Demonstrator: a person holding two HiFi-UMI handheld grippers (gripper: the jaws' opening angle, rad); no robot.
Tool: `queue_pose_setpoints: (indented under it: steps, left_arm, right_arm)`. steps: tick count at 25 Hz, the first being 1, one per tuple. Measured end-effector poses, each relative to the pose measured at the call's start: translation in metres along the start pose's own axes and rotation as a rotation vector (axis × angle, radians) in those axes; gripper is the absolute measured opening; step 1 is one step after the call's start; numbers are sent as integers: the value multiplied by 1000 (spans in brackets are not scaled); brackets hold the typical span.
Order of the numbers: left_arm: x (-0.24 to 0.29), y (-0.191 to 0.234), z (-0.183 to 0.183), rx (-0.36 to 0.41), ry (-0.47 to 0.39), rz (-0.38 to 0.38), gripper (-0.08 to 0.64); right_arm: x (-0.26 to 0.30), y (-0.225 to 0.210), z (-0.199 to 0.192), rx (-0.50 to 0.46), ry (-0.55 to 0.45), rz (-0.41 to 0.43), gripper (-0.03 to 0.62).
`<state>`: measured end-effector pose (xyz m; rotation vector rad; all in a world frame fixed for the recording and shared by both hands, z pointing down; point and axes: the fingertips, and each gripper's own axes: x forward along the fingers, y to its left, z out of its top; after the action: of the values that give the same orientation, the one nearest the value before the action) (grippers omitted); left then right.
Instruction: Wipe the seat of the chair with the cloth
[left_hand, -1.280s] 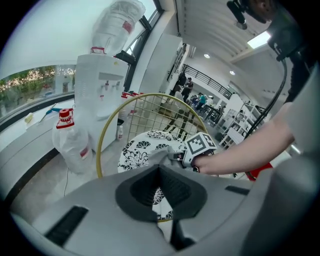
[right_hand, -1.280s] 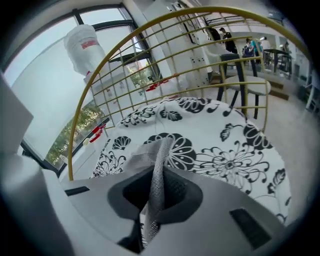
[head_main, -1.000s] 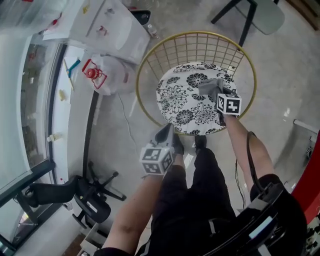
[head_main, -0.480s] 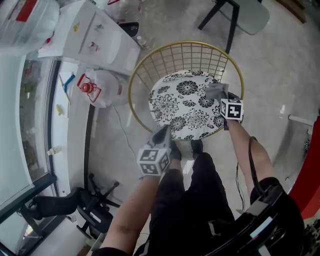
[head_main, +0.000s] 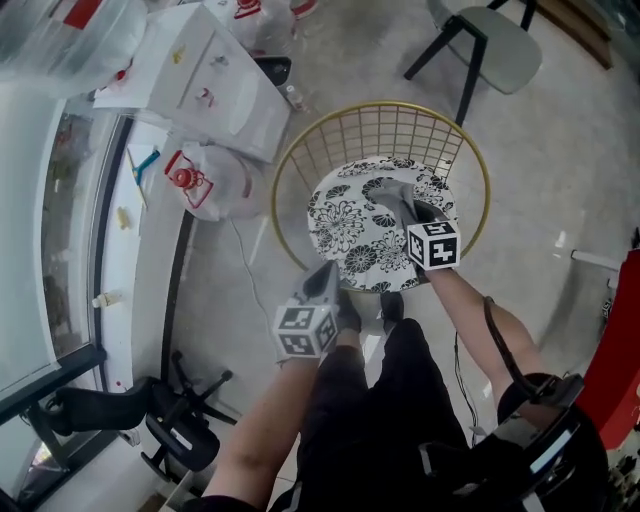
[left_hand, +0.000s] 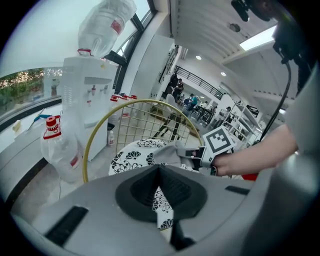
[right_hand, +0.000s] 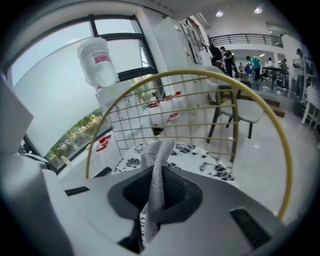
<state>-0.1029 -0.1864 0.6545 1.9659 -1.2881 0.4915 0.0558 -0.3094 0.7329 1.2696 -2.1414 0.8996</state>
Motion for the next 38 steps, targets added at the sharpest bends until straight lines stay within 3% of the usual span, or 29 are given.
queue_pose_setpoints:
  steps: [3,6,14,25,38]
  left_arm:
    - [-7,12,-3,-12,-7,17,8]
    - [-18,29,-6,-42,-18,57,8]
    - [-31,66,-24,-129,-46,128,7]
    - [-27,76,-33,-113,-32,120,7]
    - [9,26,-19,-45,0,27,6]
  right_arm:
    - [24,64,16,-60,-25,164,26]
    - [52,114,22,-106,-17,269,26]
    - [119,146,14,-126,56,270,26]
    - [141,90,5,-78,66,147,26]
    - [91,-43,13,-24,39,-61,26]
